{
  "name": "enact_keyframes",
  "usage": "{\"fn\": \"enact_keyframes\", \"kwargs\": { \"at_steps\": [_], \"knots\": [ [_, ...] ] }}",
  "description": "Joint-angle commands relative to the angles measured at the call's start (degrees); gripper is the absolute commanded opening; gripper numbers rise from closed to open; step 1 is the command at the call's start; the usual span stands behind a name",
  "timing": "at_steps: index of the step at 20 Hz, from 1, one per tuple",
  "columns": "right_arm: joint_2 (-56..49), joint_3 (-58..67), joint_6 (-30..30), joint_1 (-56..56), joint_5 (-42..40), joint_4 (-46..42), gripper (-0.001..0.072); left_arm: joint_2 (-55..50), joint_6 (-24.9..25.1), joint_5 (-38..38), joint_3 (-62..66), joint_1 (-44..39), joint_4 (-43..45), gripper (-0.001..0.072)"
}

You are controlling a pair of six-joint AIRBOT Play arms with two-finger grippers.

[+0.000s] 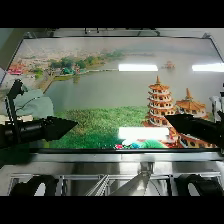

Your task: Fold the shirts.

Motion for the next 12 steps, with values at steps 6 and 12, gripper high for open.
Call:
{"fn": "enact_keyframes", "kwargs": {
  "at_steps": [6,12],
  "knots": [
    [0.0,0.0,0.0,0.0,0.0,0.0,0.0021,-1.4,-0.1,-3.2,4.0,0.0,8.2,0.0296],
    [0.0,0.0,0.0,0.0,0.0,0.0,0.0021,-21.7,-8.2,-6.3,29.9,0.0,55.3,0.072]
  ]
}}
